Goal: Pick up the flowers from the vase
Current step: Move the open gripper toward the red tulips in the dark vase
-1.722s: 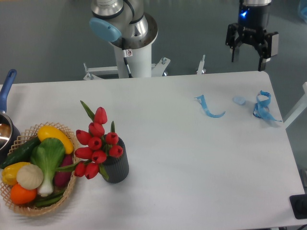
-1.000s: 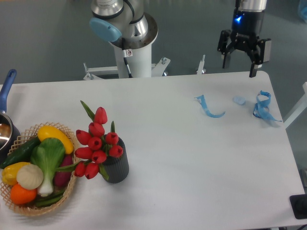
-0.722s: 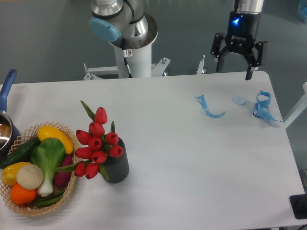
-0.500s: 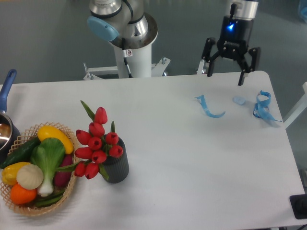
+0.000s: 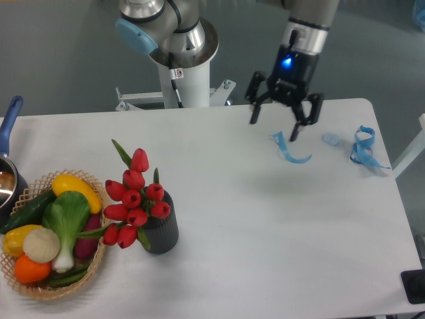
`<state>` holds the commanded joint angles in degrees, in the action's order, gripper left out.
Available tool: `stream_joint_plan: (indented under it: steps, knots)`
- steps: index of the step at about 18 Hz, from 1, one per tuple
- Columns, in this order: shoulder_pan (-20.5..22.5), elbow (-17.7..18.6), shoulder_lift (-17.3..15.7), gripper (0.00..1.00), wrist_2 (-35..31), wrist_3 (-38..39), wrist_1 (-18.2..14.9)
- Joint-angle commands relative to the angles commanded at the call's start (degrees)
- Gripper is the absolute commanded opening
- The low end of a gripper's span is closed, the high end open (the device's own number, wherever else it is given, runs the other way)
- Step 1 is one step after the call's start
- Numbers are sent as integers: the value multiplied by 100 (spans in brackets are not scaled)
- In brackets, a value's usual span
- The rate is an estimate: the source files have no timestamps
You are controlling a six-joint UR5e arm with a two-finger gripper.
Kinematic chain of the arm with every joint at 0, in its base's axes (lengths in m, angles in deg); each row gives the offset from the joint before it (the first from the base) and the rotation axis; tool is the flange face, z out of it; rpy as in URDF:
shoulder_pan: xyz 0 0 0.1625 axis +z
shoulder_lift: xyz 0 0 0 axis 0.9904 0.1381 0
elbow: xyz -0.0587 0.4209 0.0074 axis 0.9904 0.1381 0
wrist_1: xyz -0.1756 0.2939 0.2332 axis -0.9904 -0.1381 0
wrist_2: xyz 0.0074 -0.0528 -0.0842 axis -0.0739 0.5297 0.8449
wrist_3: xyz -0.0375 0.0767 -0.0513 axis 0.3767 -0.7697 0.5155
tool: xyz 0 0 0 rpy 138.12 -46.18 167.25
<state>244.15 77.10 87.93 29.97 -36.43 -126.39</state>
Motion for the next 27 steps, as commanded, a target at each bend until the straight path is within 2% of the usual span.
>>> stream_joint_plan:
  steps: [4, 7, 11, 16, 20, 27]
  knots:
    - [-466, 70, 115, 100, 52, -9, 175]
    - [-888, 123, 334, 100, 167, 0, 334]
    - [-1231, 273, 379, 100, 237, 35, 492]
    - [-1320, 167, 519, 100, 632, 201, 554]
    - [-1337, 141, 729, 100, 650, 824, 1097]
    - [-1566, -246, 1099, 100, 642, 1283, 1169]
